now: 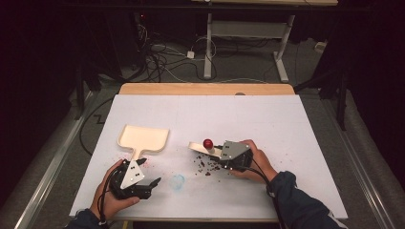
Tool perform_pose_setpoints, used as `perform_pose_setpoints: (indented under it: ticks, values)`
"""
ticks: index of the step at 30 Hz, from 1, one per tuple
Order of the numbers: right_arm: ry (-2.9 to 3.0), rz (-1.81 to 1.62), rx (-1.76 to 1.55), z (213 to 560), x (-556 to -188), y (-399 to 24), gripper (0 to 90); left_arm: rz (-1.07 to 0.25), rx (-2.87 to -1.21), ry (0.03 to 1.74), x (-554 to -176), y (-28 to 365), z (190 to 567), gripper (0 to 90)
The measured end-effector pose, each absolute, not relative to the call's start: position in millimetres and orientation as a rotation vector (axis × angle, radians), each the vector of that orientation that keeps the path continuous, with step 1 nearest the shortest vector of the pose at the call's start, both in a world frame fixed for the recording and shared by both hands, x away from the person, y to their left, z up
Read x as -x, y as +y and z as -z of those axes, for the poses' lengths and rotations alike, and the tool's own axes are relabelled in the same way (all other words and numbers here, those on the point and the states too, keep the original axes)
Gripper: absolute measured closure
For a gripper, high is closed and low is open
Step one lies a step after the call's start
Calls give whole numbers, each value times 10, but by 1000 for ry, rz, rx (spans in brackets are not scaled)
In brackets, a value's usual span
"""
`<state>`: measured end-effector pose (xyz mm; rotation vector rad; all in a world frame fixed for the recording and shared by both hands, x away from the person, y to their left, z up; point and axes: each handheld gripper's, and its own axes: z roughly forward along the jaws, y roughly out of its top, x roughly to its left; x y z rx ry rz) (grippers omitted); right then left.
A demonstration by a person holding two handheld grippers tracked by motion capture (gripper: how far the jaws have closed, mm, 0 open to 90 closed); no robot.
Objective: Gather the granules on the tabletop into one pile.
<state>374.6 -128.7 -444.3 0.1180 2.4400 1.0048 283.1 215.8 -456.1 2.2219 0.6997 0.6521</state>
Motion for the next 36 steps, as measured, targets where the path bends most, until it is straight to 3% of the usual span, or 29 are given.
perform_pose_setpoints:
  ticks: [15, 21, 36]
  values:
    - [2368, -1101, -176, 4185, -3687, -1404, 676, -653, -2228, 693, -2828, 2155, 4560, 205]
    - [2422, -1297, -300, 3986, -3414, -1393, 676, -661, -2219, 698, -2818, 2172, 4546, 205]
    - [2677, -1342, -374, 4297, -3162, -1155, 676, -695, -2158, 734, -2806, 2258, 4478, 191]
